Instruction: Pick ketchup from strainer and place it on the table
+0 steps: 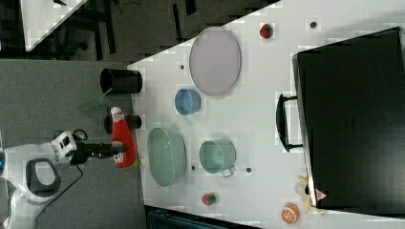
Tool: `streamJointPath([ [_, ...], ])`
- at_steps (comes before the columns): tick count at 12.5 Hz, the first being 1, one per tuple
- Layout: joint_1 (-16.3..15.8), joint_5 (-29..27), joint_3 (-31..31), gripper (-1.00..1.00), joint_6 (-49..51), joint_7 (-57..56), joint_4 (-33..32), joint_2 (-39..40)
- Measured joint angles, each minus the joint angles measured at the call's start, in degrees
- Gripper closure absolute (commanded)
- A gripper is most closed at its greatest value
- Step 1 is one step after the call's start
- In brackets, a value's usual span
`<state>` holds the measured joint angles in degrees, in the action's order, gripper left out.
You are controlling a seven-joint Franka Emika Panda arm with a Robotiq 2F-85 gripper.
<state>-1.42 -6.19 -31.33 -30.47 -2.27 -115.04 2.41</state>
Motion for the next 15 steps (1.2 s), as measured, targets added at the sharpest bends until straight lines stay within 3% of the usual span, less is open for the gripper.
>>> streamJointPath([
  [5, 2.6, 5.2, 15.5, -0.18, 1.6, -12.1, -0.3, 0.9],
  [8, 6.5, 8.3, 23.2, -0.18, 1.9, -15.9, -1.9, 2.8],
  [11, 9.0, 8.2, 28.1, -0.18, 0.7, -17.4, -6.7, 2.8],
  [15, 8.5, 8.5, 29.1, -0.18, -11.3, -20.0, -16.1, 3.0],
])
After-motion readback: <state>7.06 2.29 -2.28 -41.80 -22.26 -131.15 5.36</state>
